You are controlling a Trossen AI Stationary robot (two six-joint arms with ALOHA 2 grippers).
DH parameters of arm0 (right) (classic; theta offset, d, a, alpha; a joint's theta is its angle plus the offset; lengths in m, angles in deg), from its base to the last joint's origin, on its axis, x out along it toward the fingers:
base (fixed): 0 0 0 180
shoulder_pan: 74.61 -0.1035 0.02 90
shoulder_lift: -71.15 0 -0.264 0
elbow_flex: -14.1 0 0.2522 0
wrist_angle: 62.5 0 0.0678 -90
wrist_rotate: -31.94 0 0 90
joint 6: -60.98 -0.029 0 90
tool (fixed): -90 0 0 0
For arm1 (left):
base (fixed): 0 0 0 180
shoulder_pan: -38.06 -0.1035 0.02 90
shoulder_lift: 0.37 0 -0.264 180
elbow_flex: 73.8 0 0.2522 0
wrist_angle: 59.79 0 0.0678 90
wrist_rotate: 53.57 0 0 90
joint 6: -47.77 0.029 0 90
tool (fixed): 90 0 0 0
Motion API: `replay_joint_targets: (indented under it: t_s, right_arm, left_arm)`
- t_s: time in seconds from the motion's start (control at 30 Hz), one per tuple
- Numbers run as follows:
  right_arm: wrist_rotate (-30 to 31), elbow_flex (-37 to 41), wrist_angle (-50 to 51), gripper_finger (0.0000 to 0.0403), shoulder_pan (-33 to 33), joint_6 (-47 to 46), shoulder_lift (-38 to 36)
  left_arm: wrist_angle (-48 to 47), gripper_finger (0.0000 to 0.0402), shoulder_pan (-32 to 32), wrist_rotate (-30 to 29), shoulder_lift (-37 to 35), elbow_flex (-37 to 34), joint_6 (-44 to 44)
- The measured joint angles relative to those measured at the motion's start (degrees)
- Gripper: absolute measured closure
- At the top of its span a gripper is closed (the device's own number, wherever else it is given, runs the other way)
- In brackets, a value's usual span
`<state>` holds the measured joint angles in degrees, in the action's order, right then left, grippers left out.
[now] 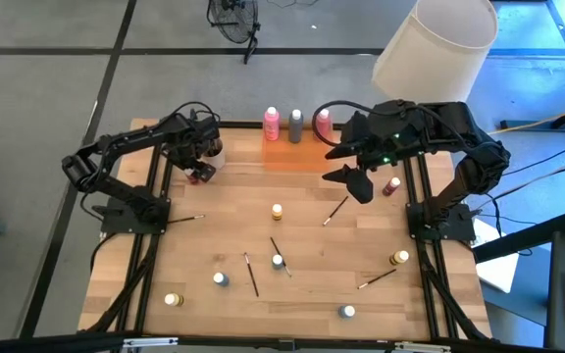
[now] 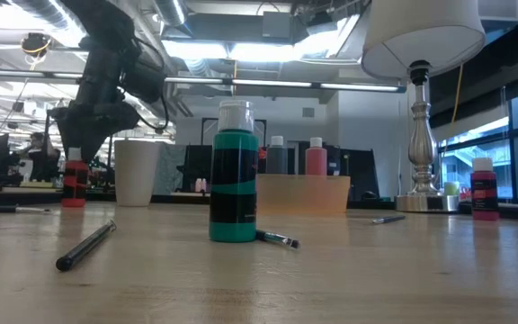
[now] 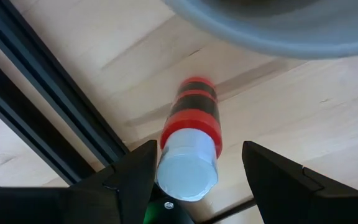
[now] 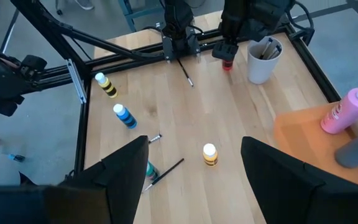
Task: Pick & Place Paint Supplies
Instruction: Put the red paint bottle into the orange bin
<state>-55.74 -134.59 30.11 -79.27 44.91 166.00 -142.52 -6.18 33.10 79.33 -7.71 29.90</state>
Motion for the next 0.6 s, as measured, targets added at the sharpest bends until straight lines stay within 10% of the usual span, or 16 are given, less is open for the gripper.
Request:
replay_joint_targets:
  t_s: [0.6]
  right_arm:
    - [-3.0, 0.0, -2.8, 0.0141, 0.0, 0.0, 0.0]
  left_arm:
    - [4.7, 0.0169, -0.2, 0.0, 0.0, -2.5, 1.6]
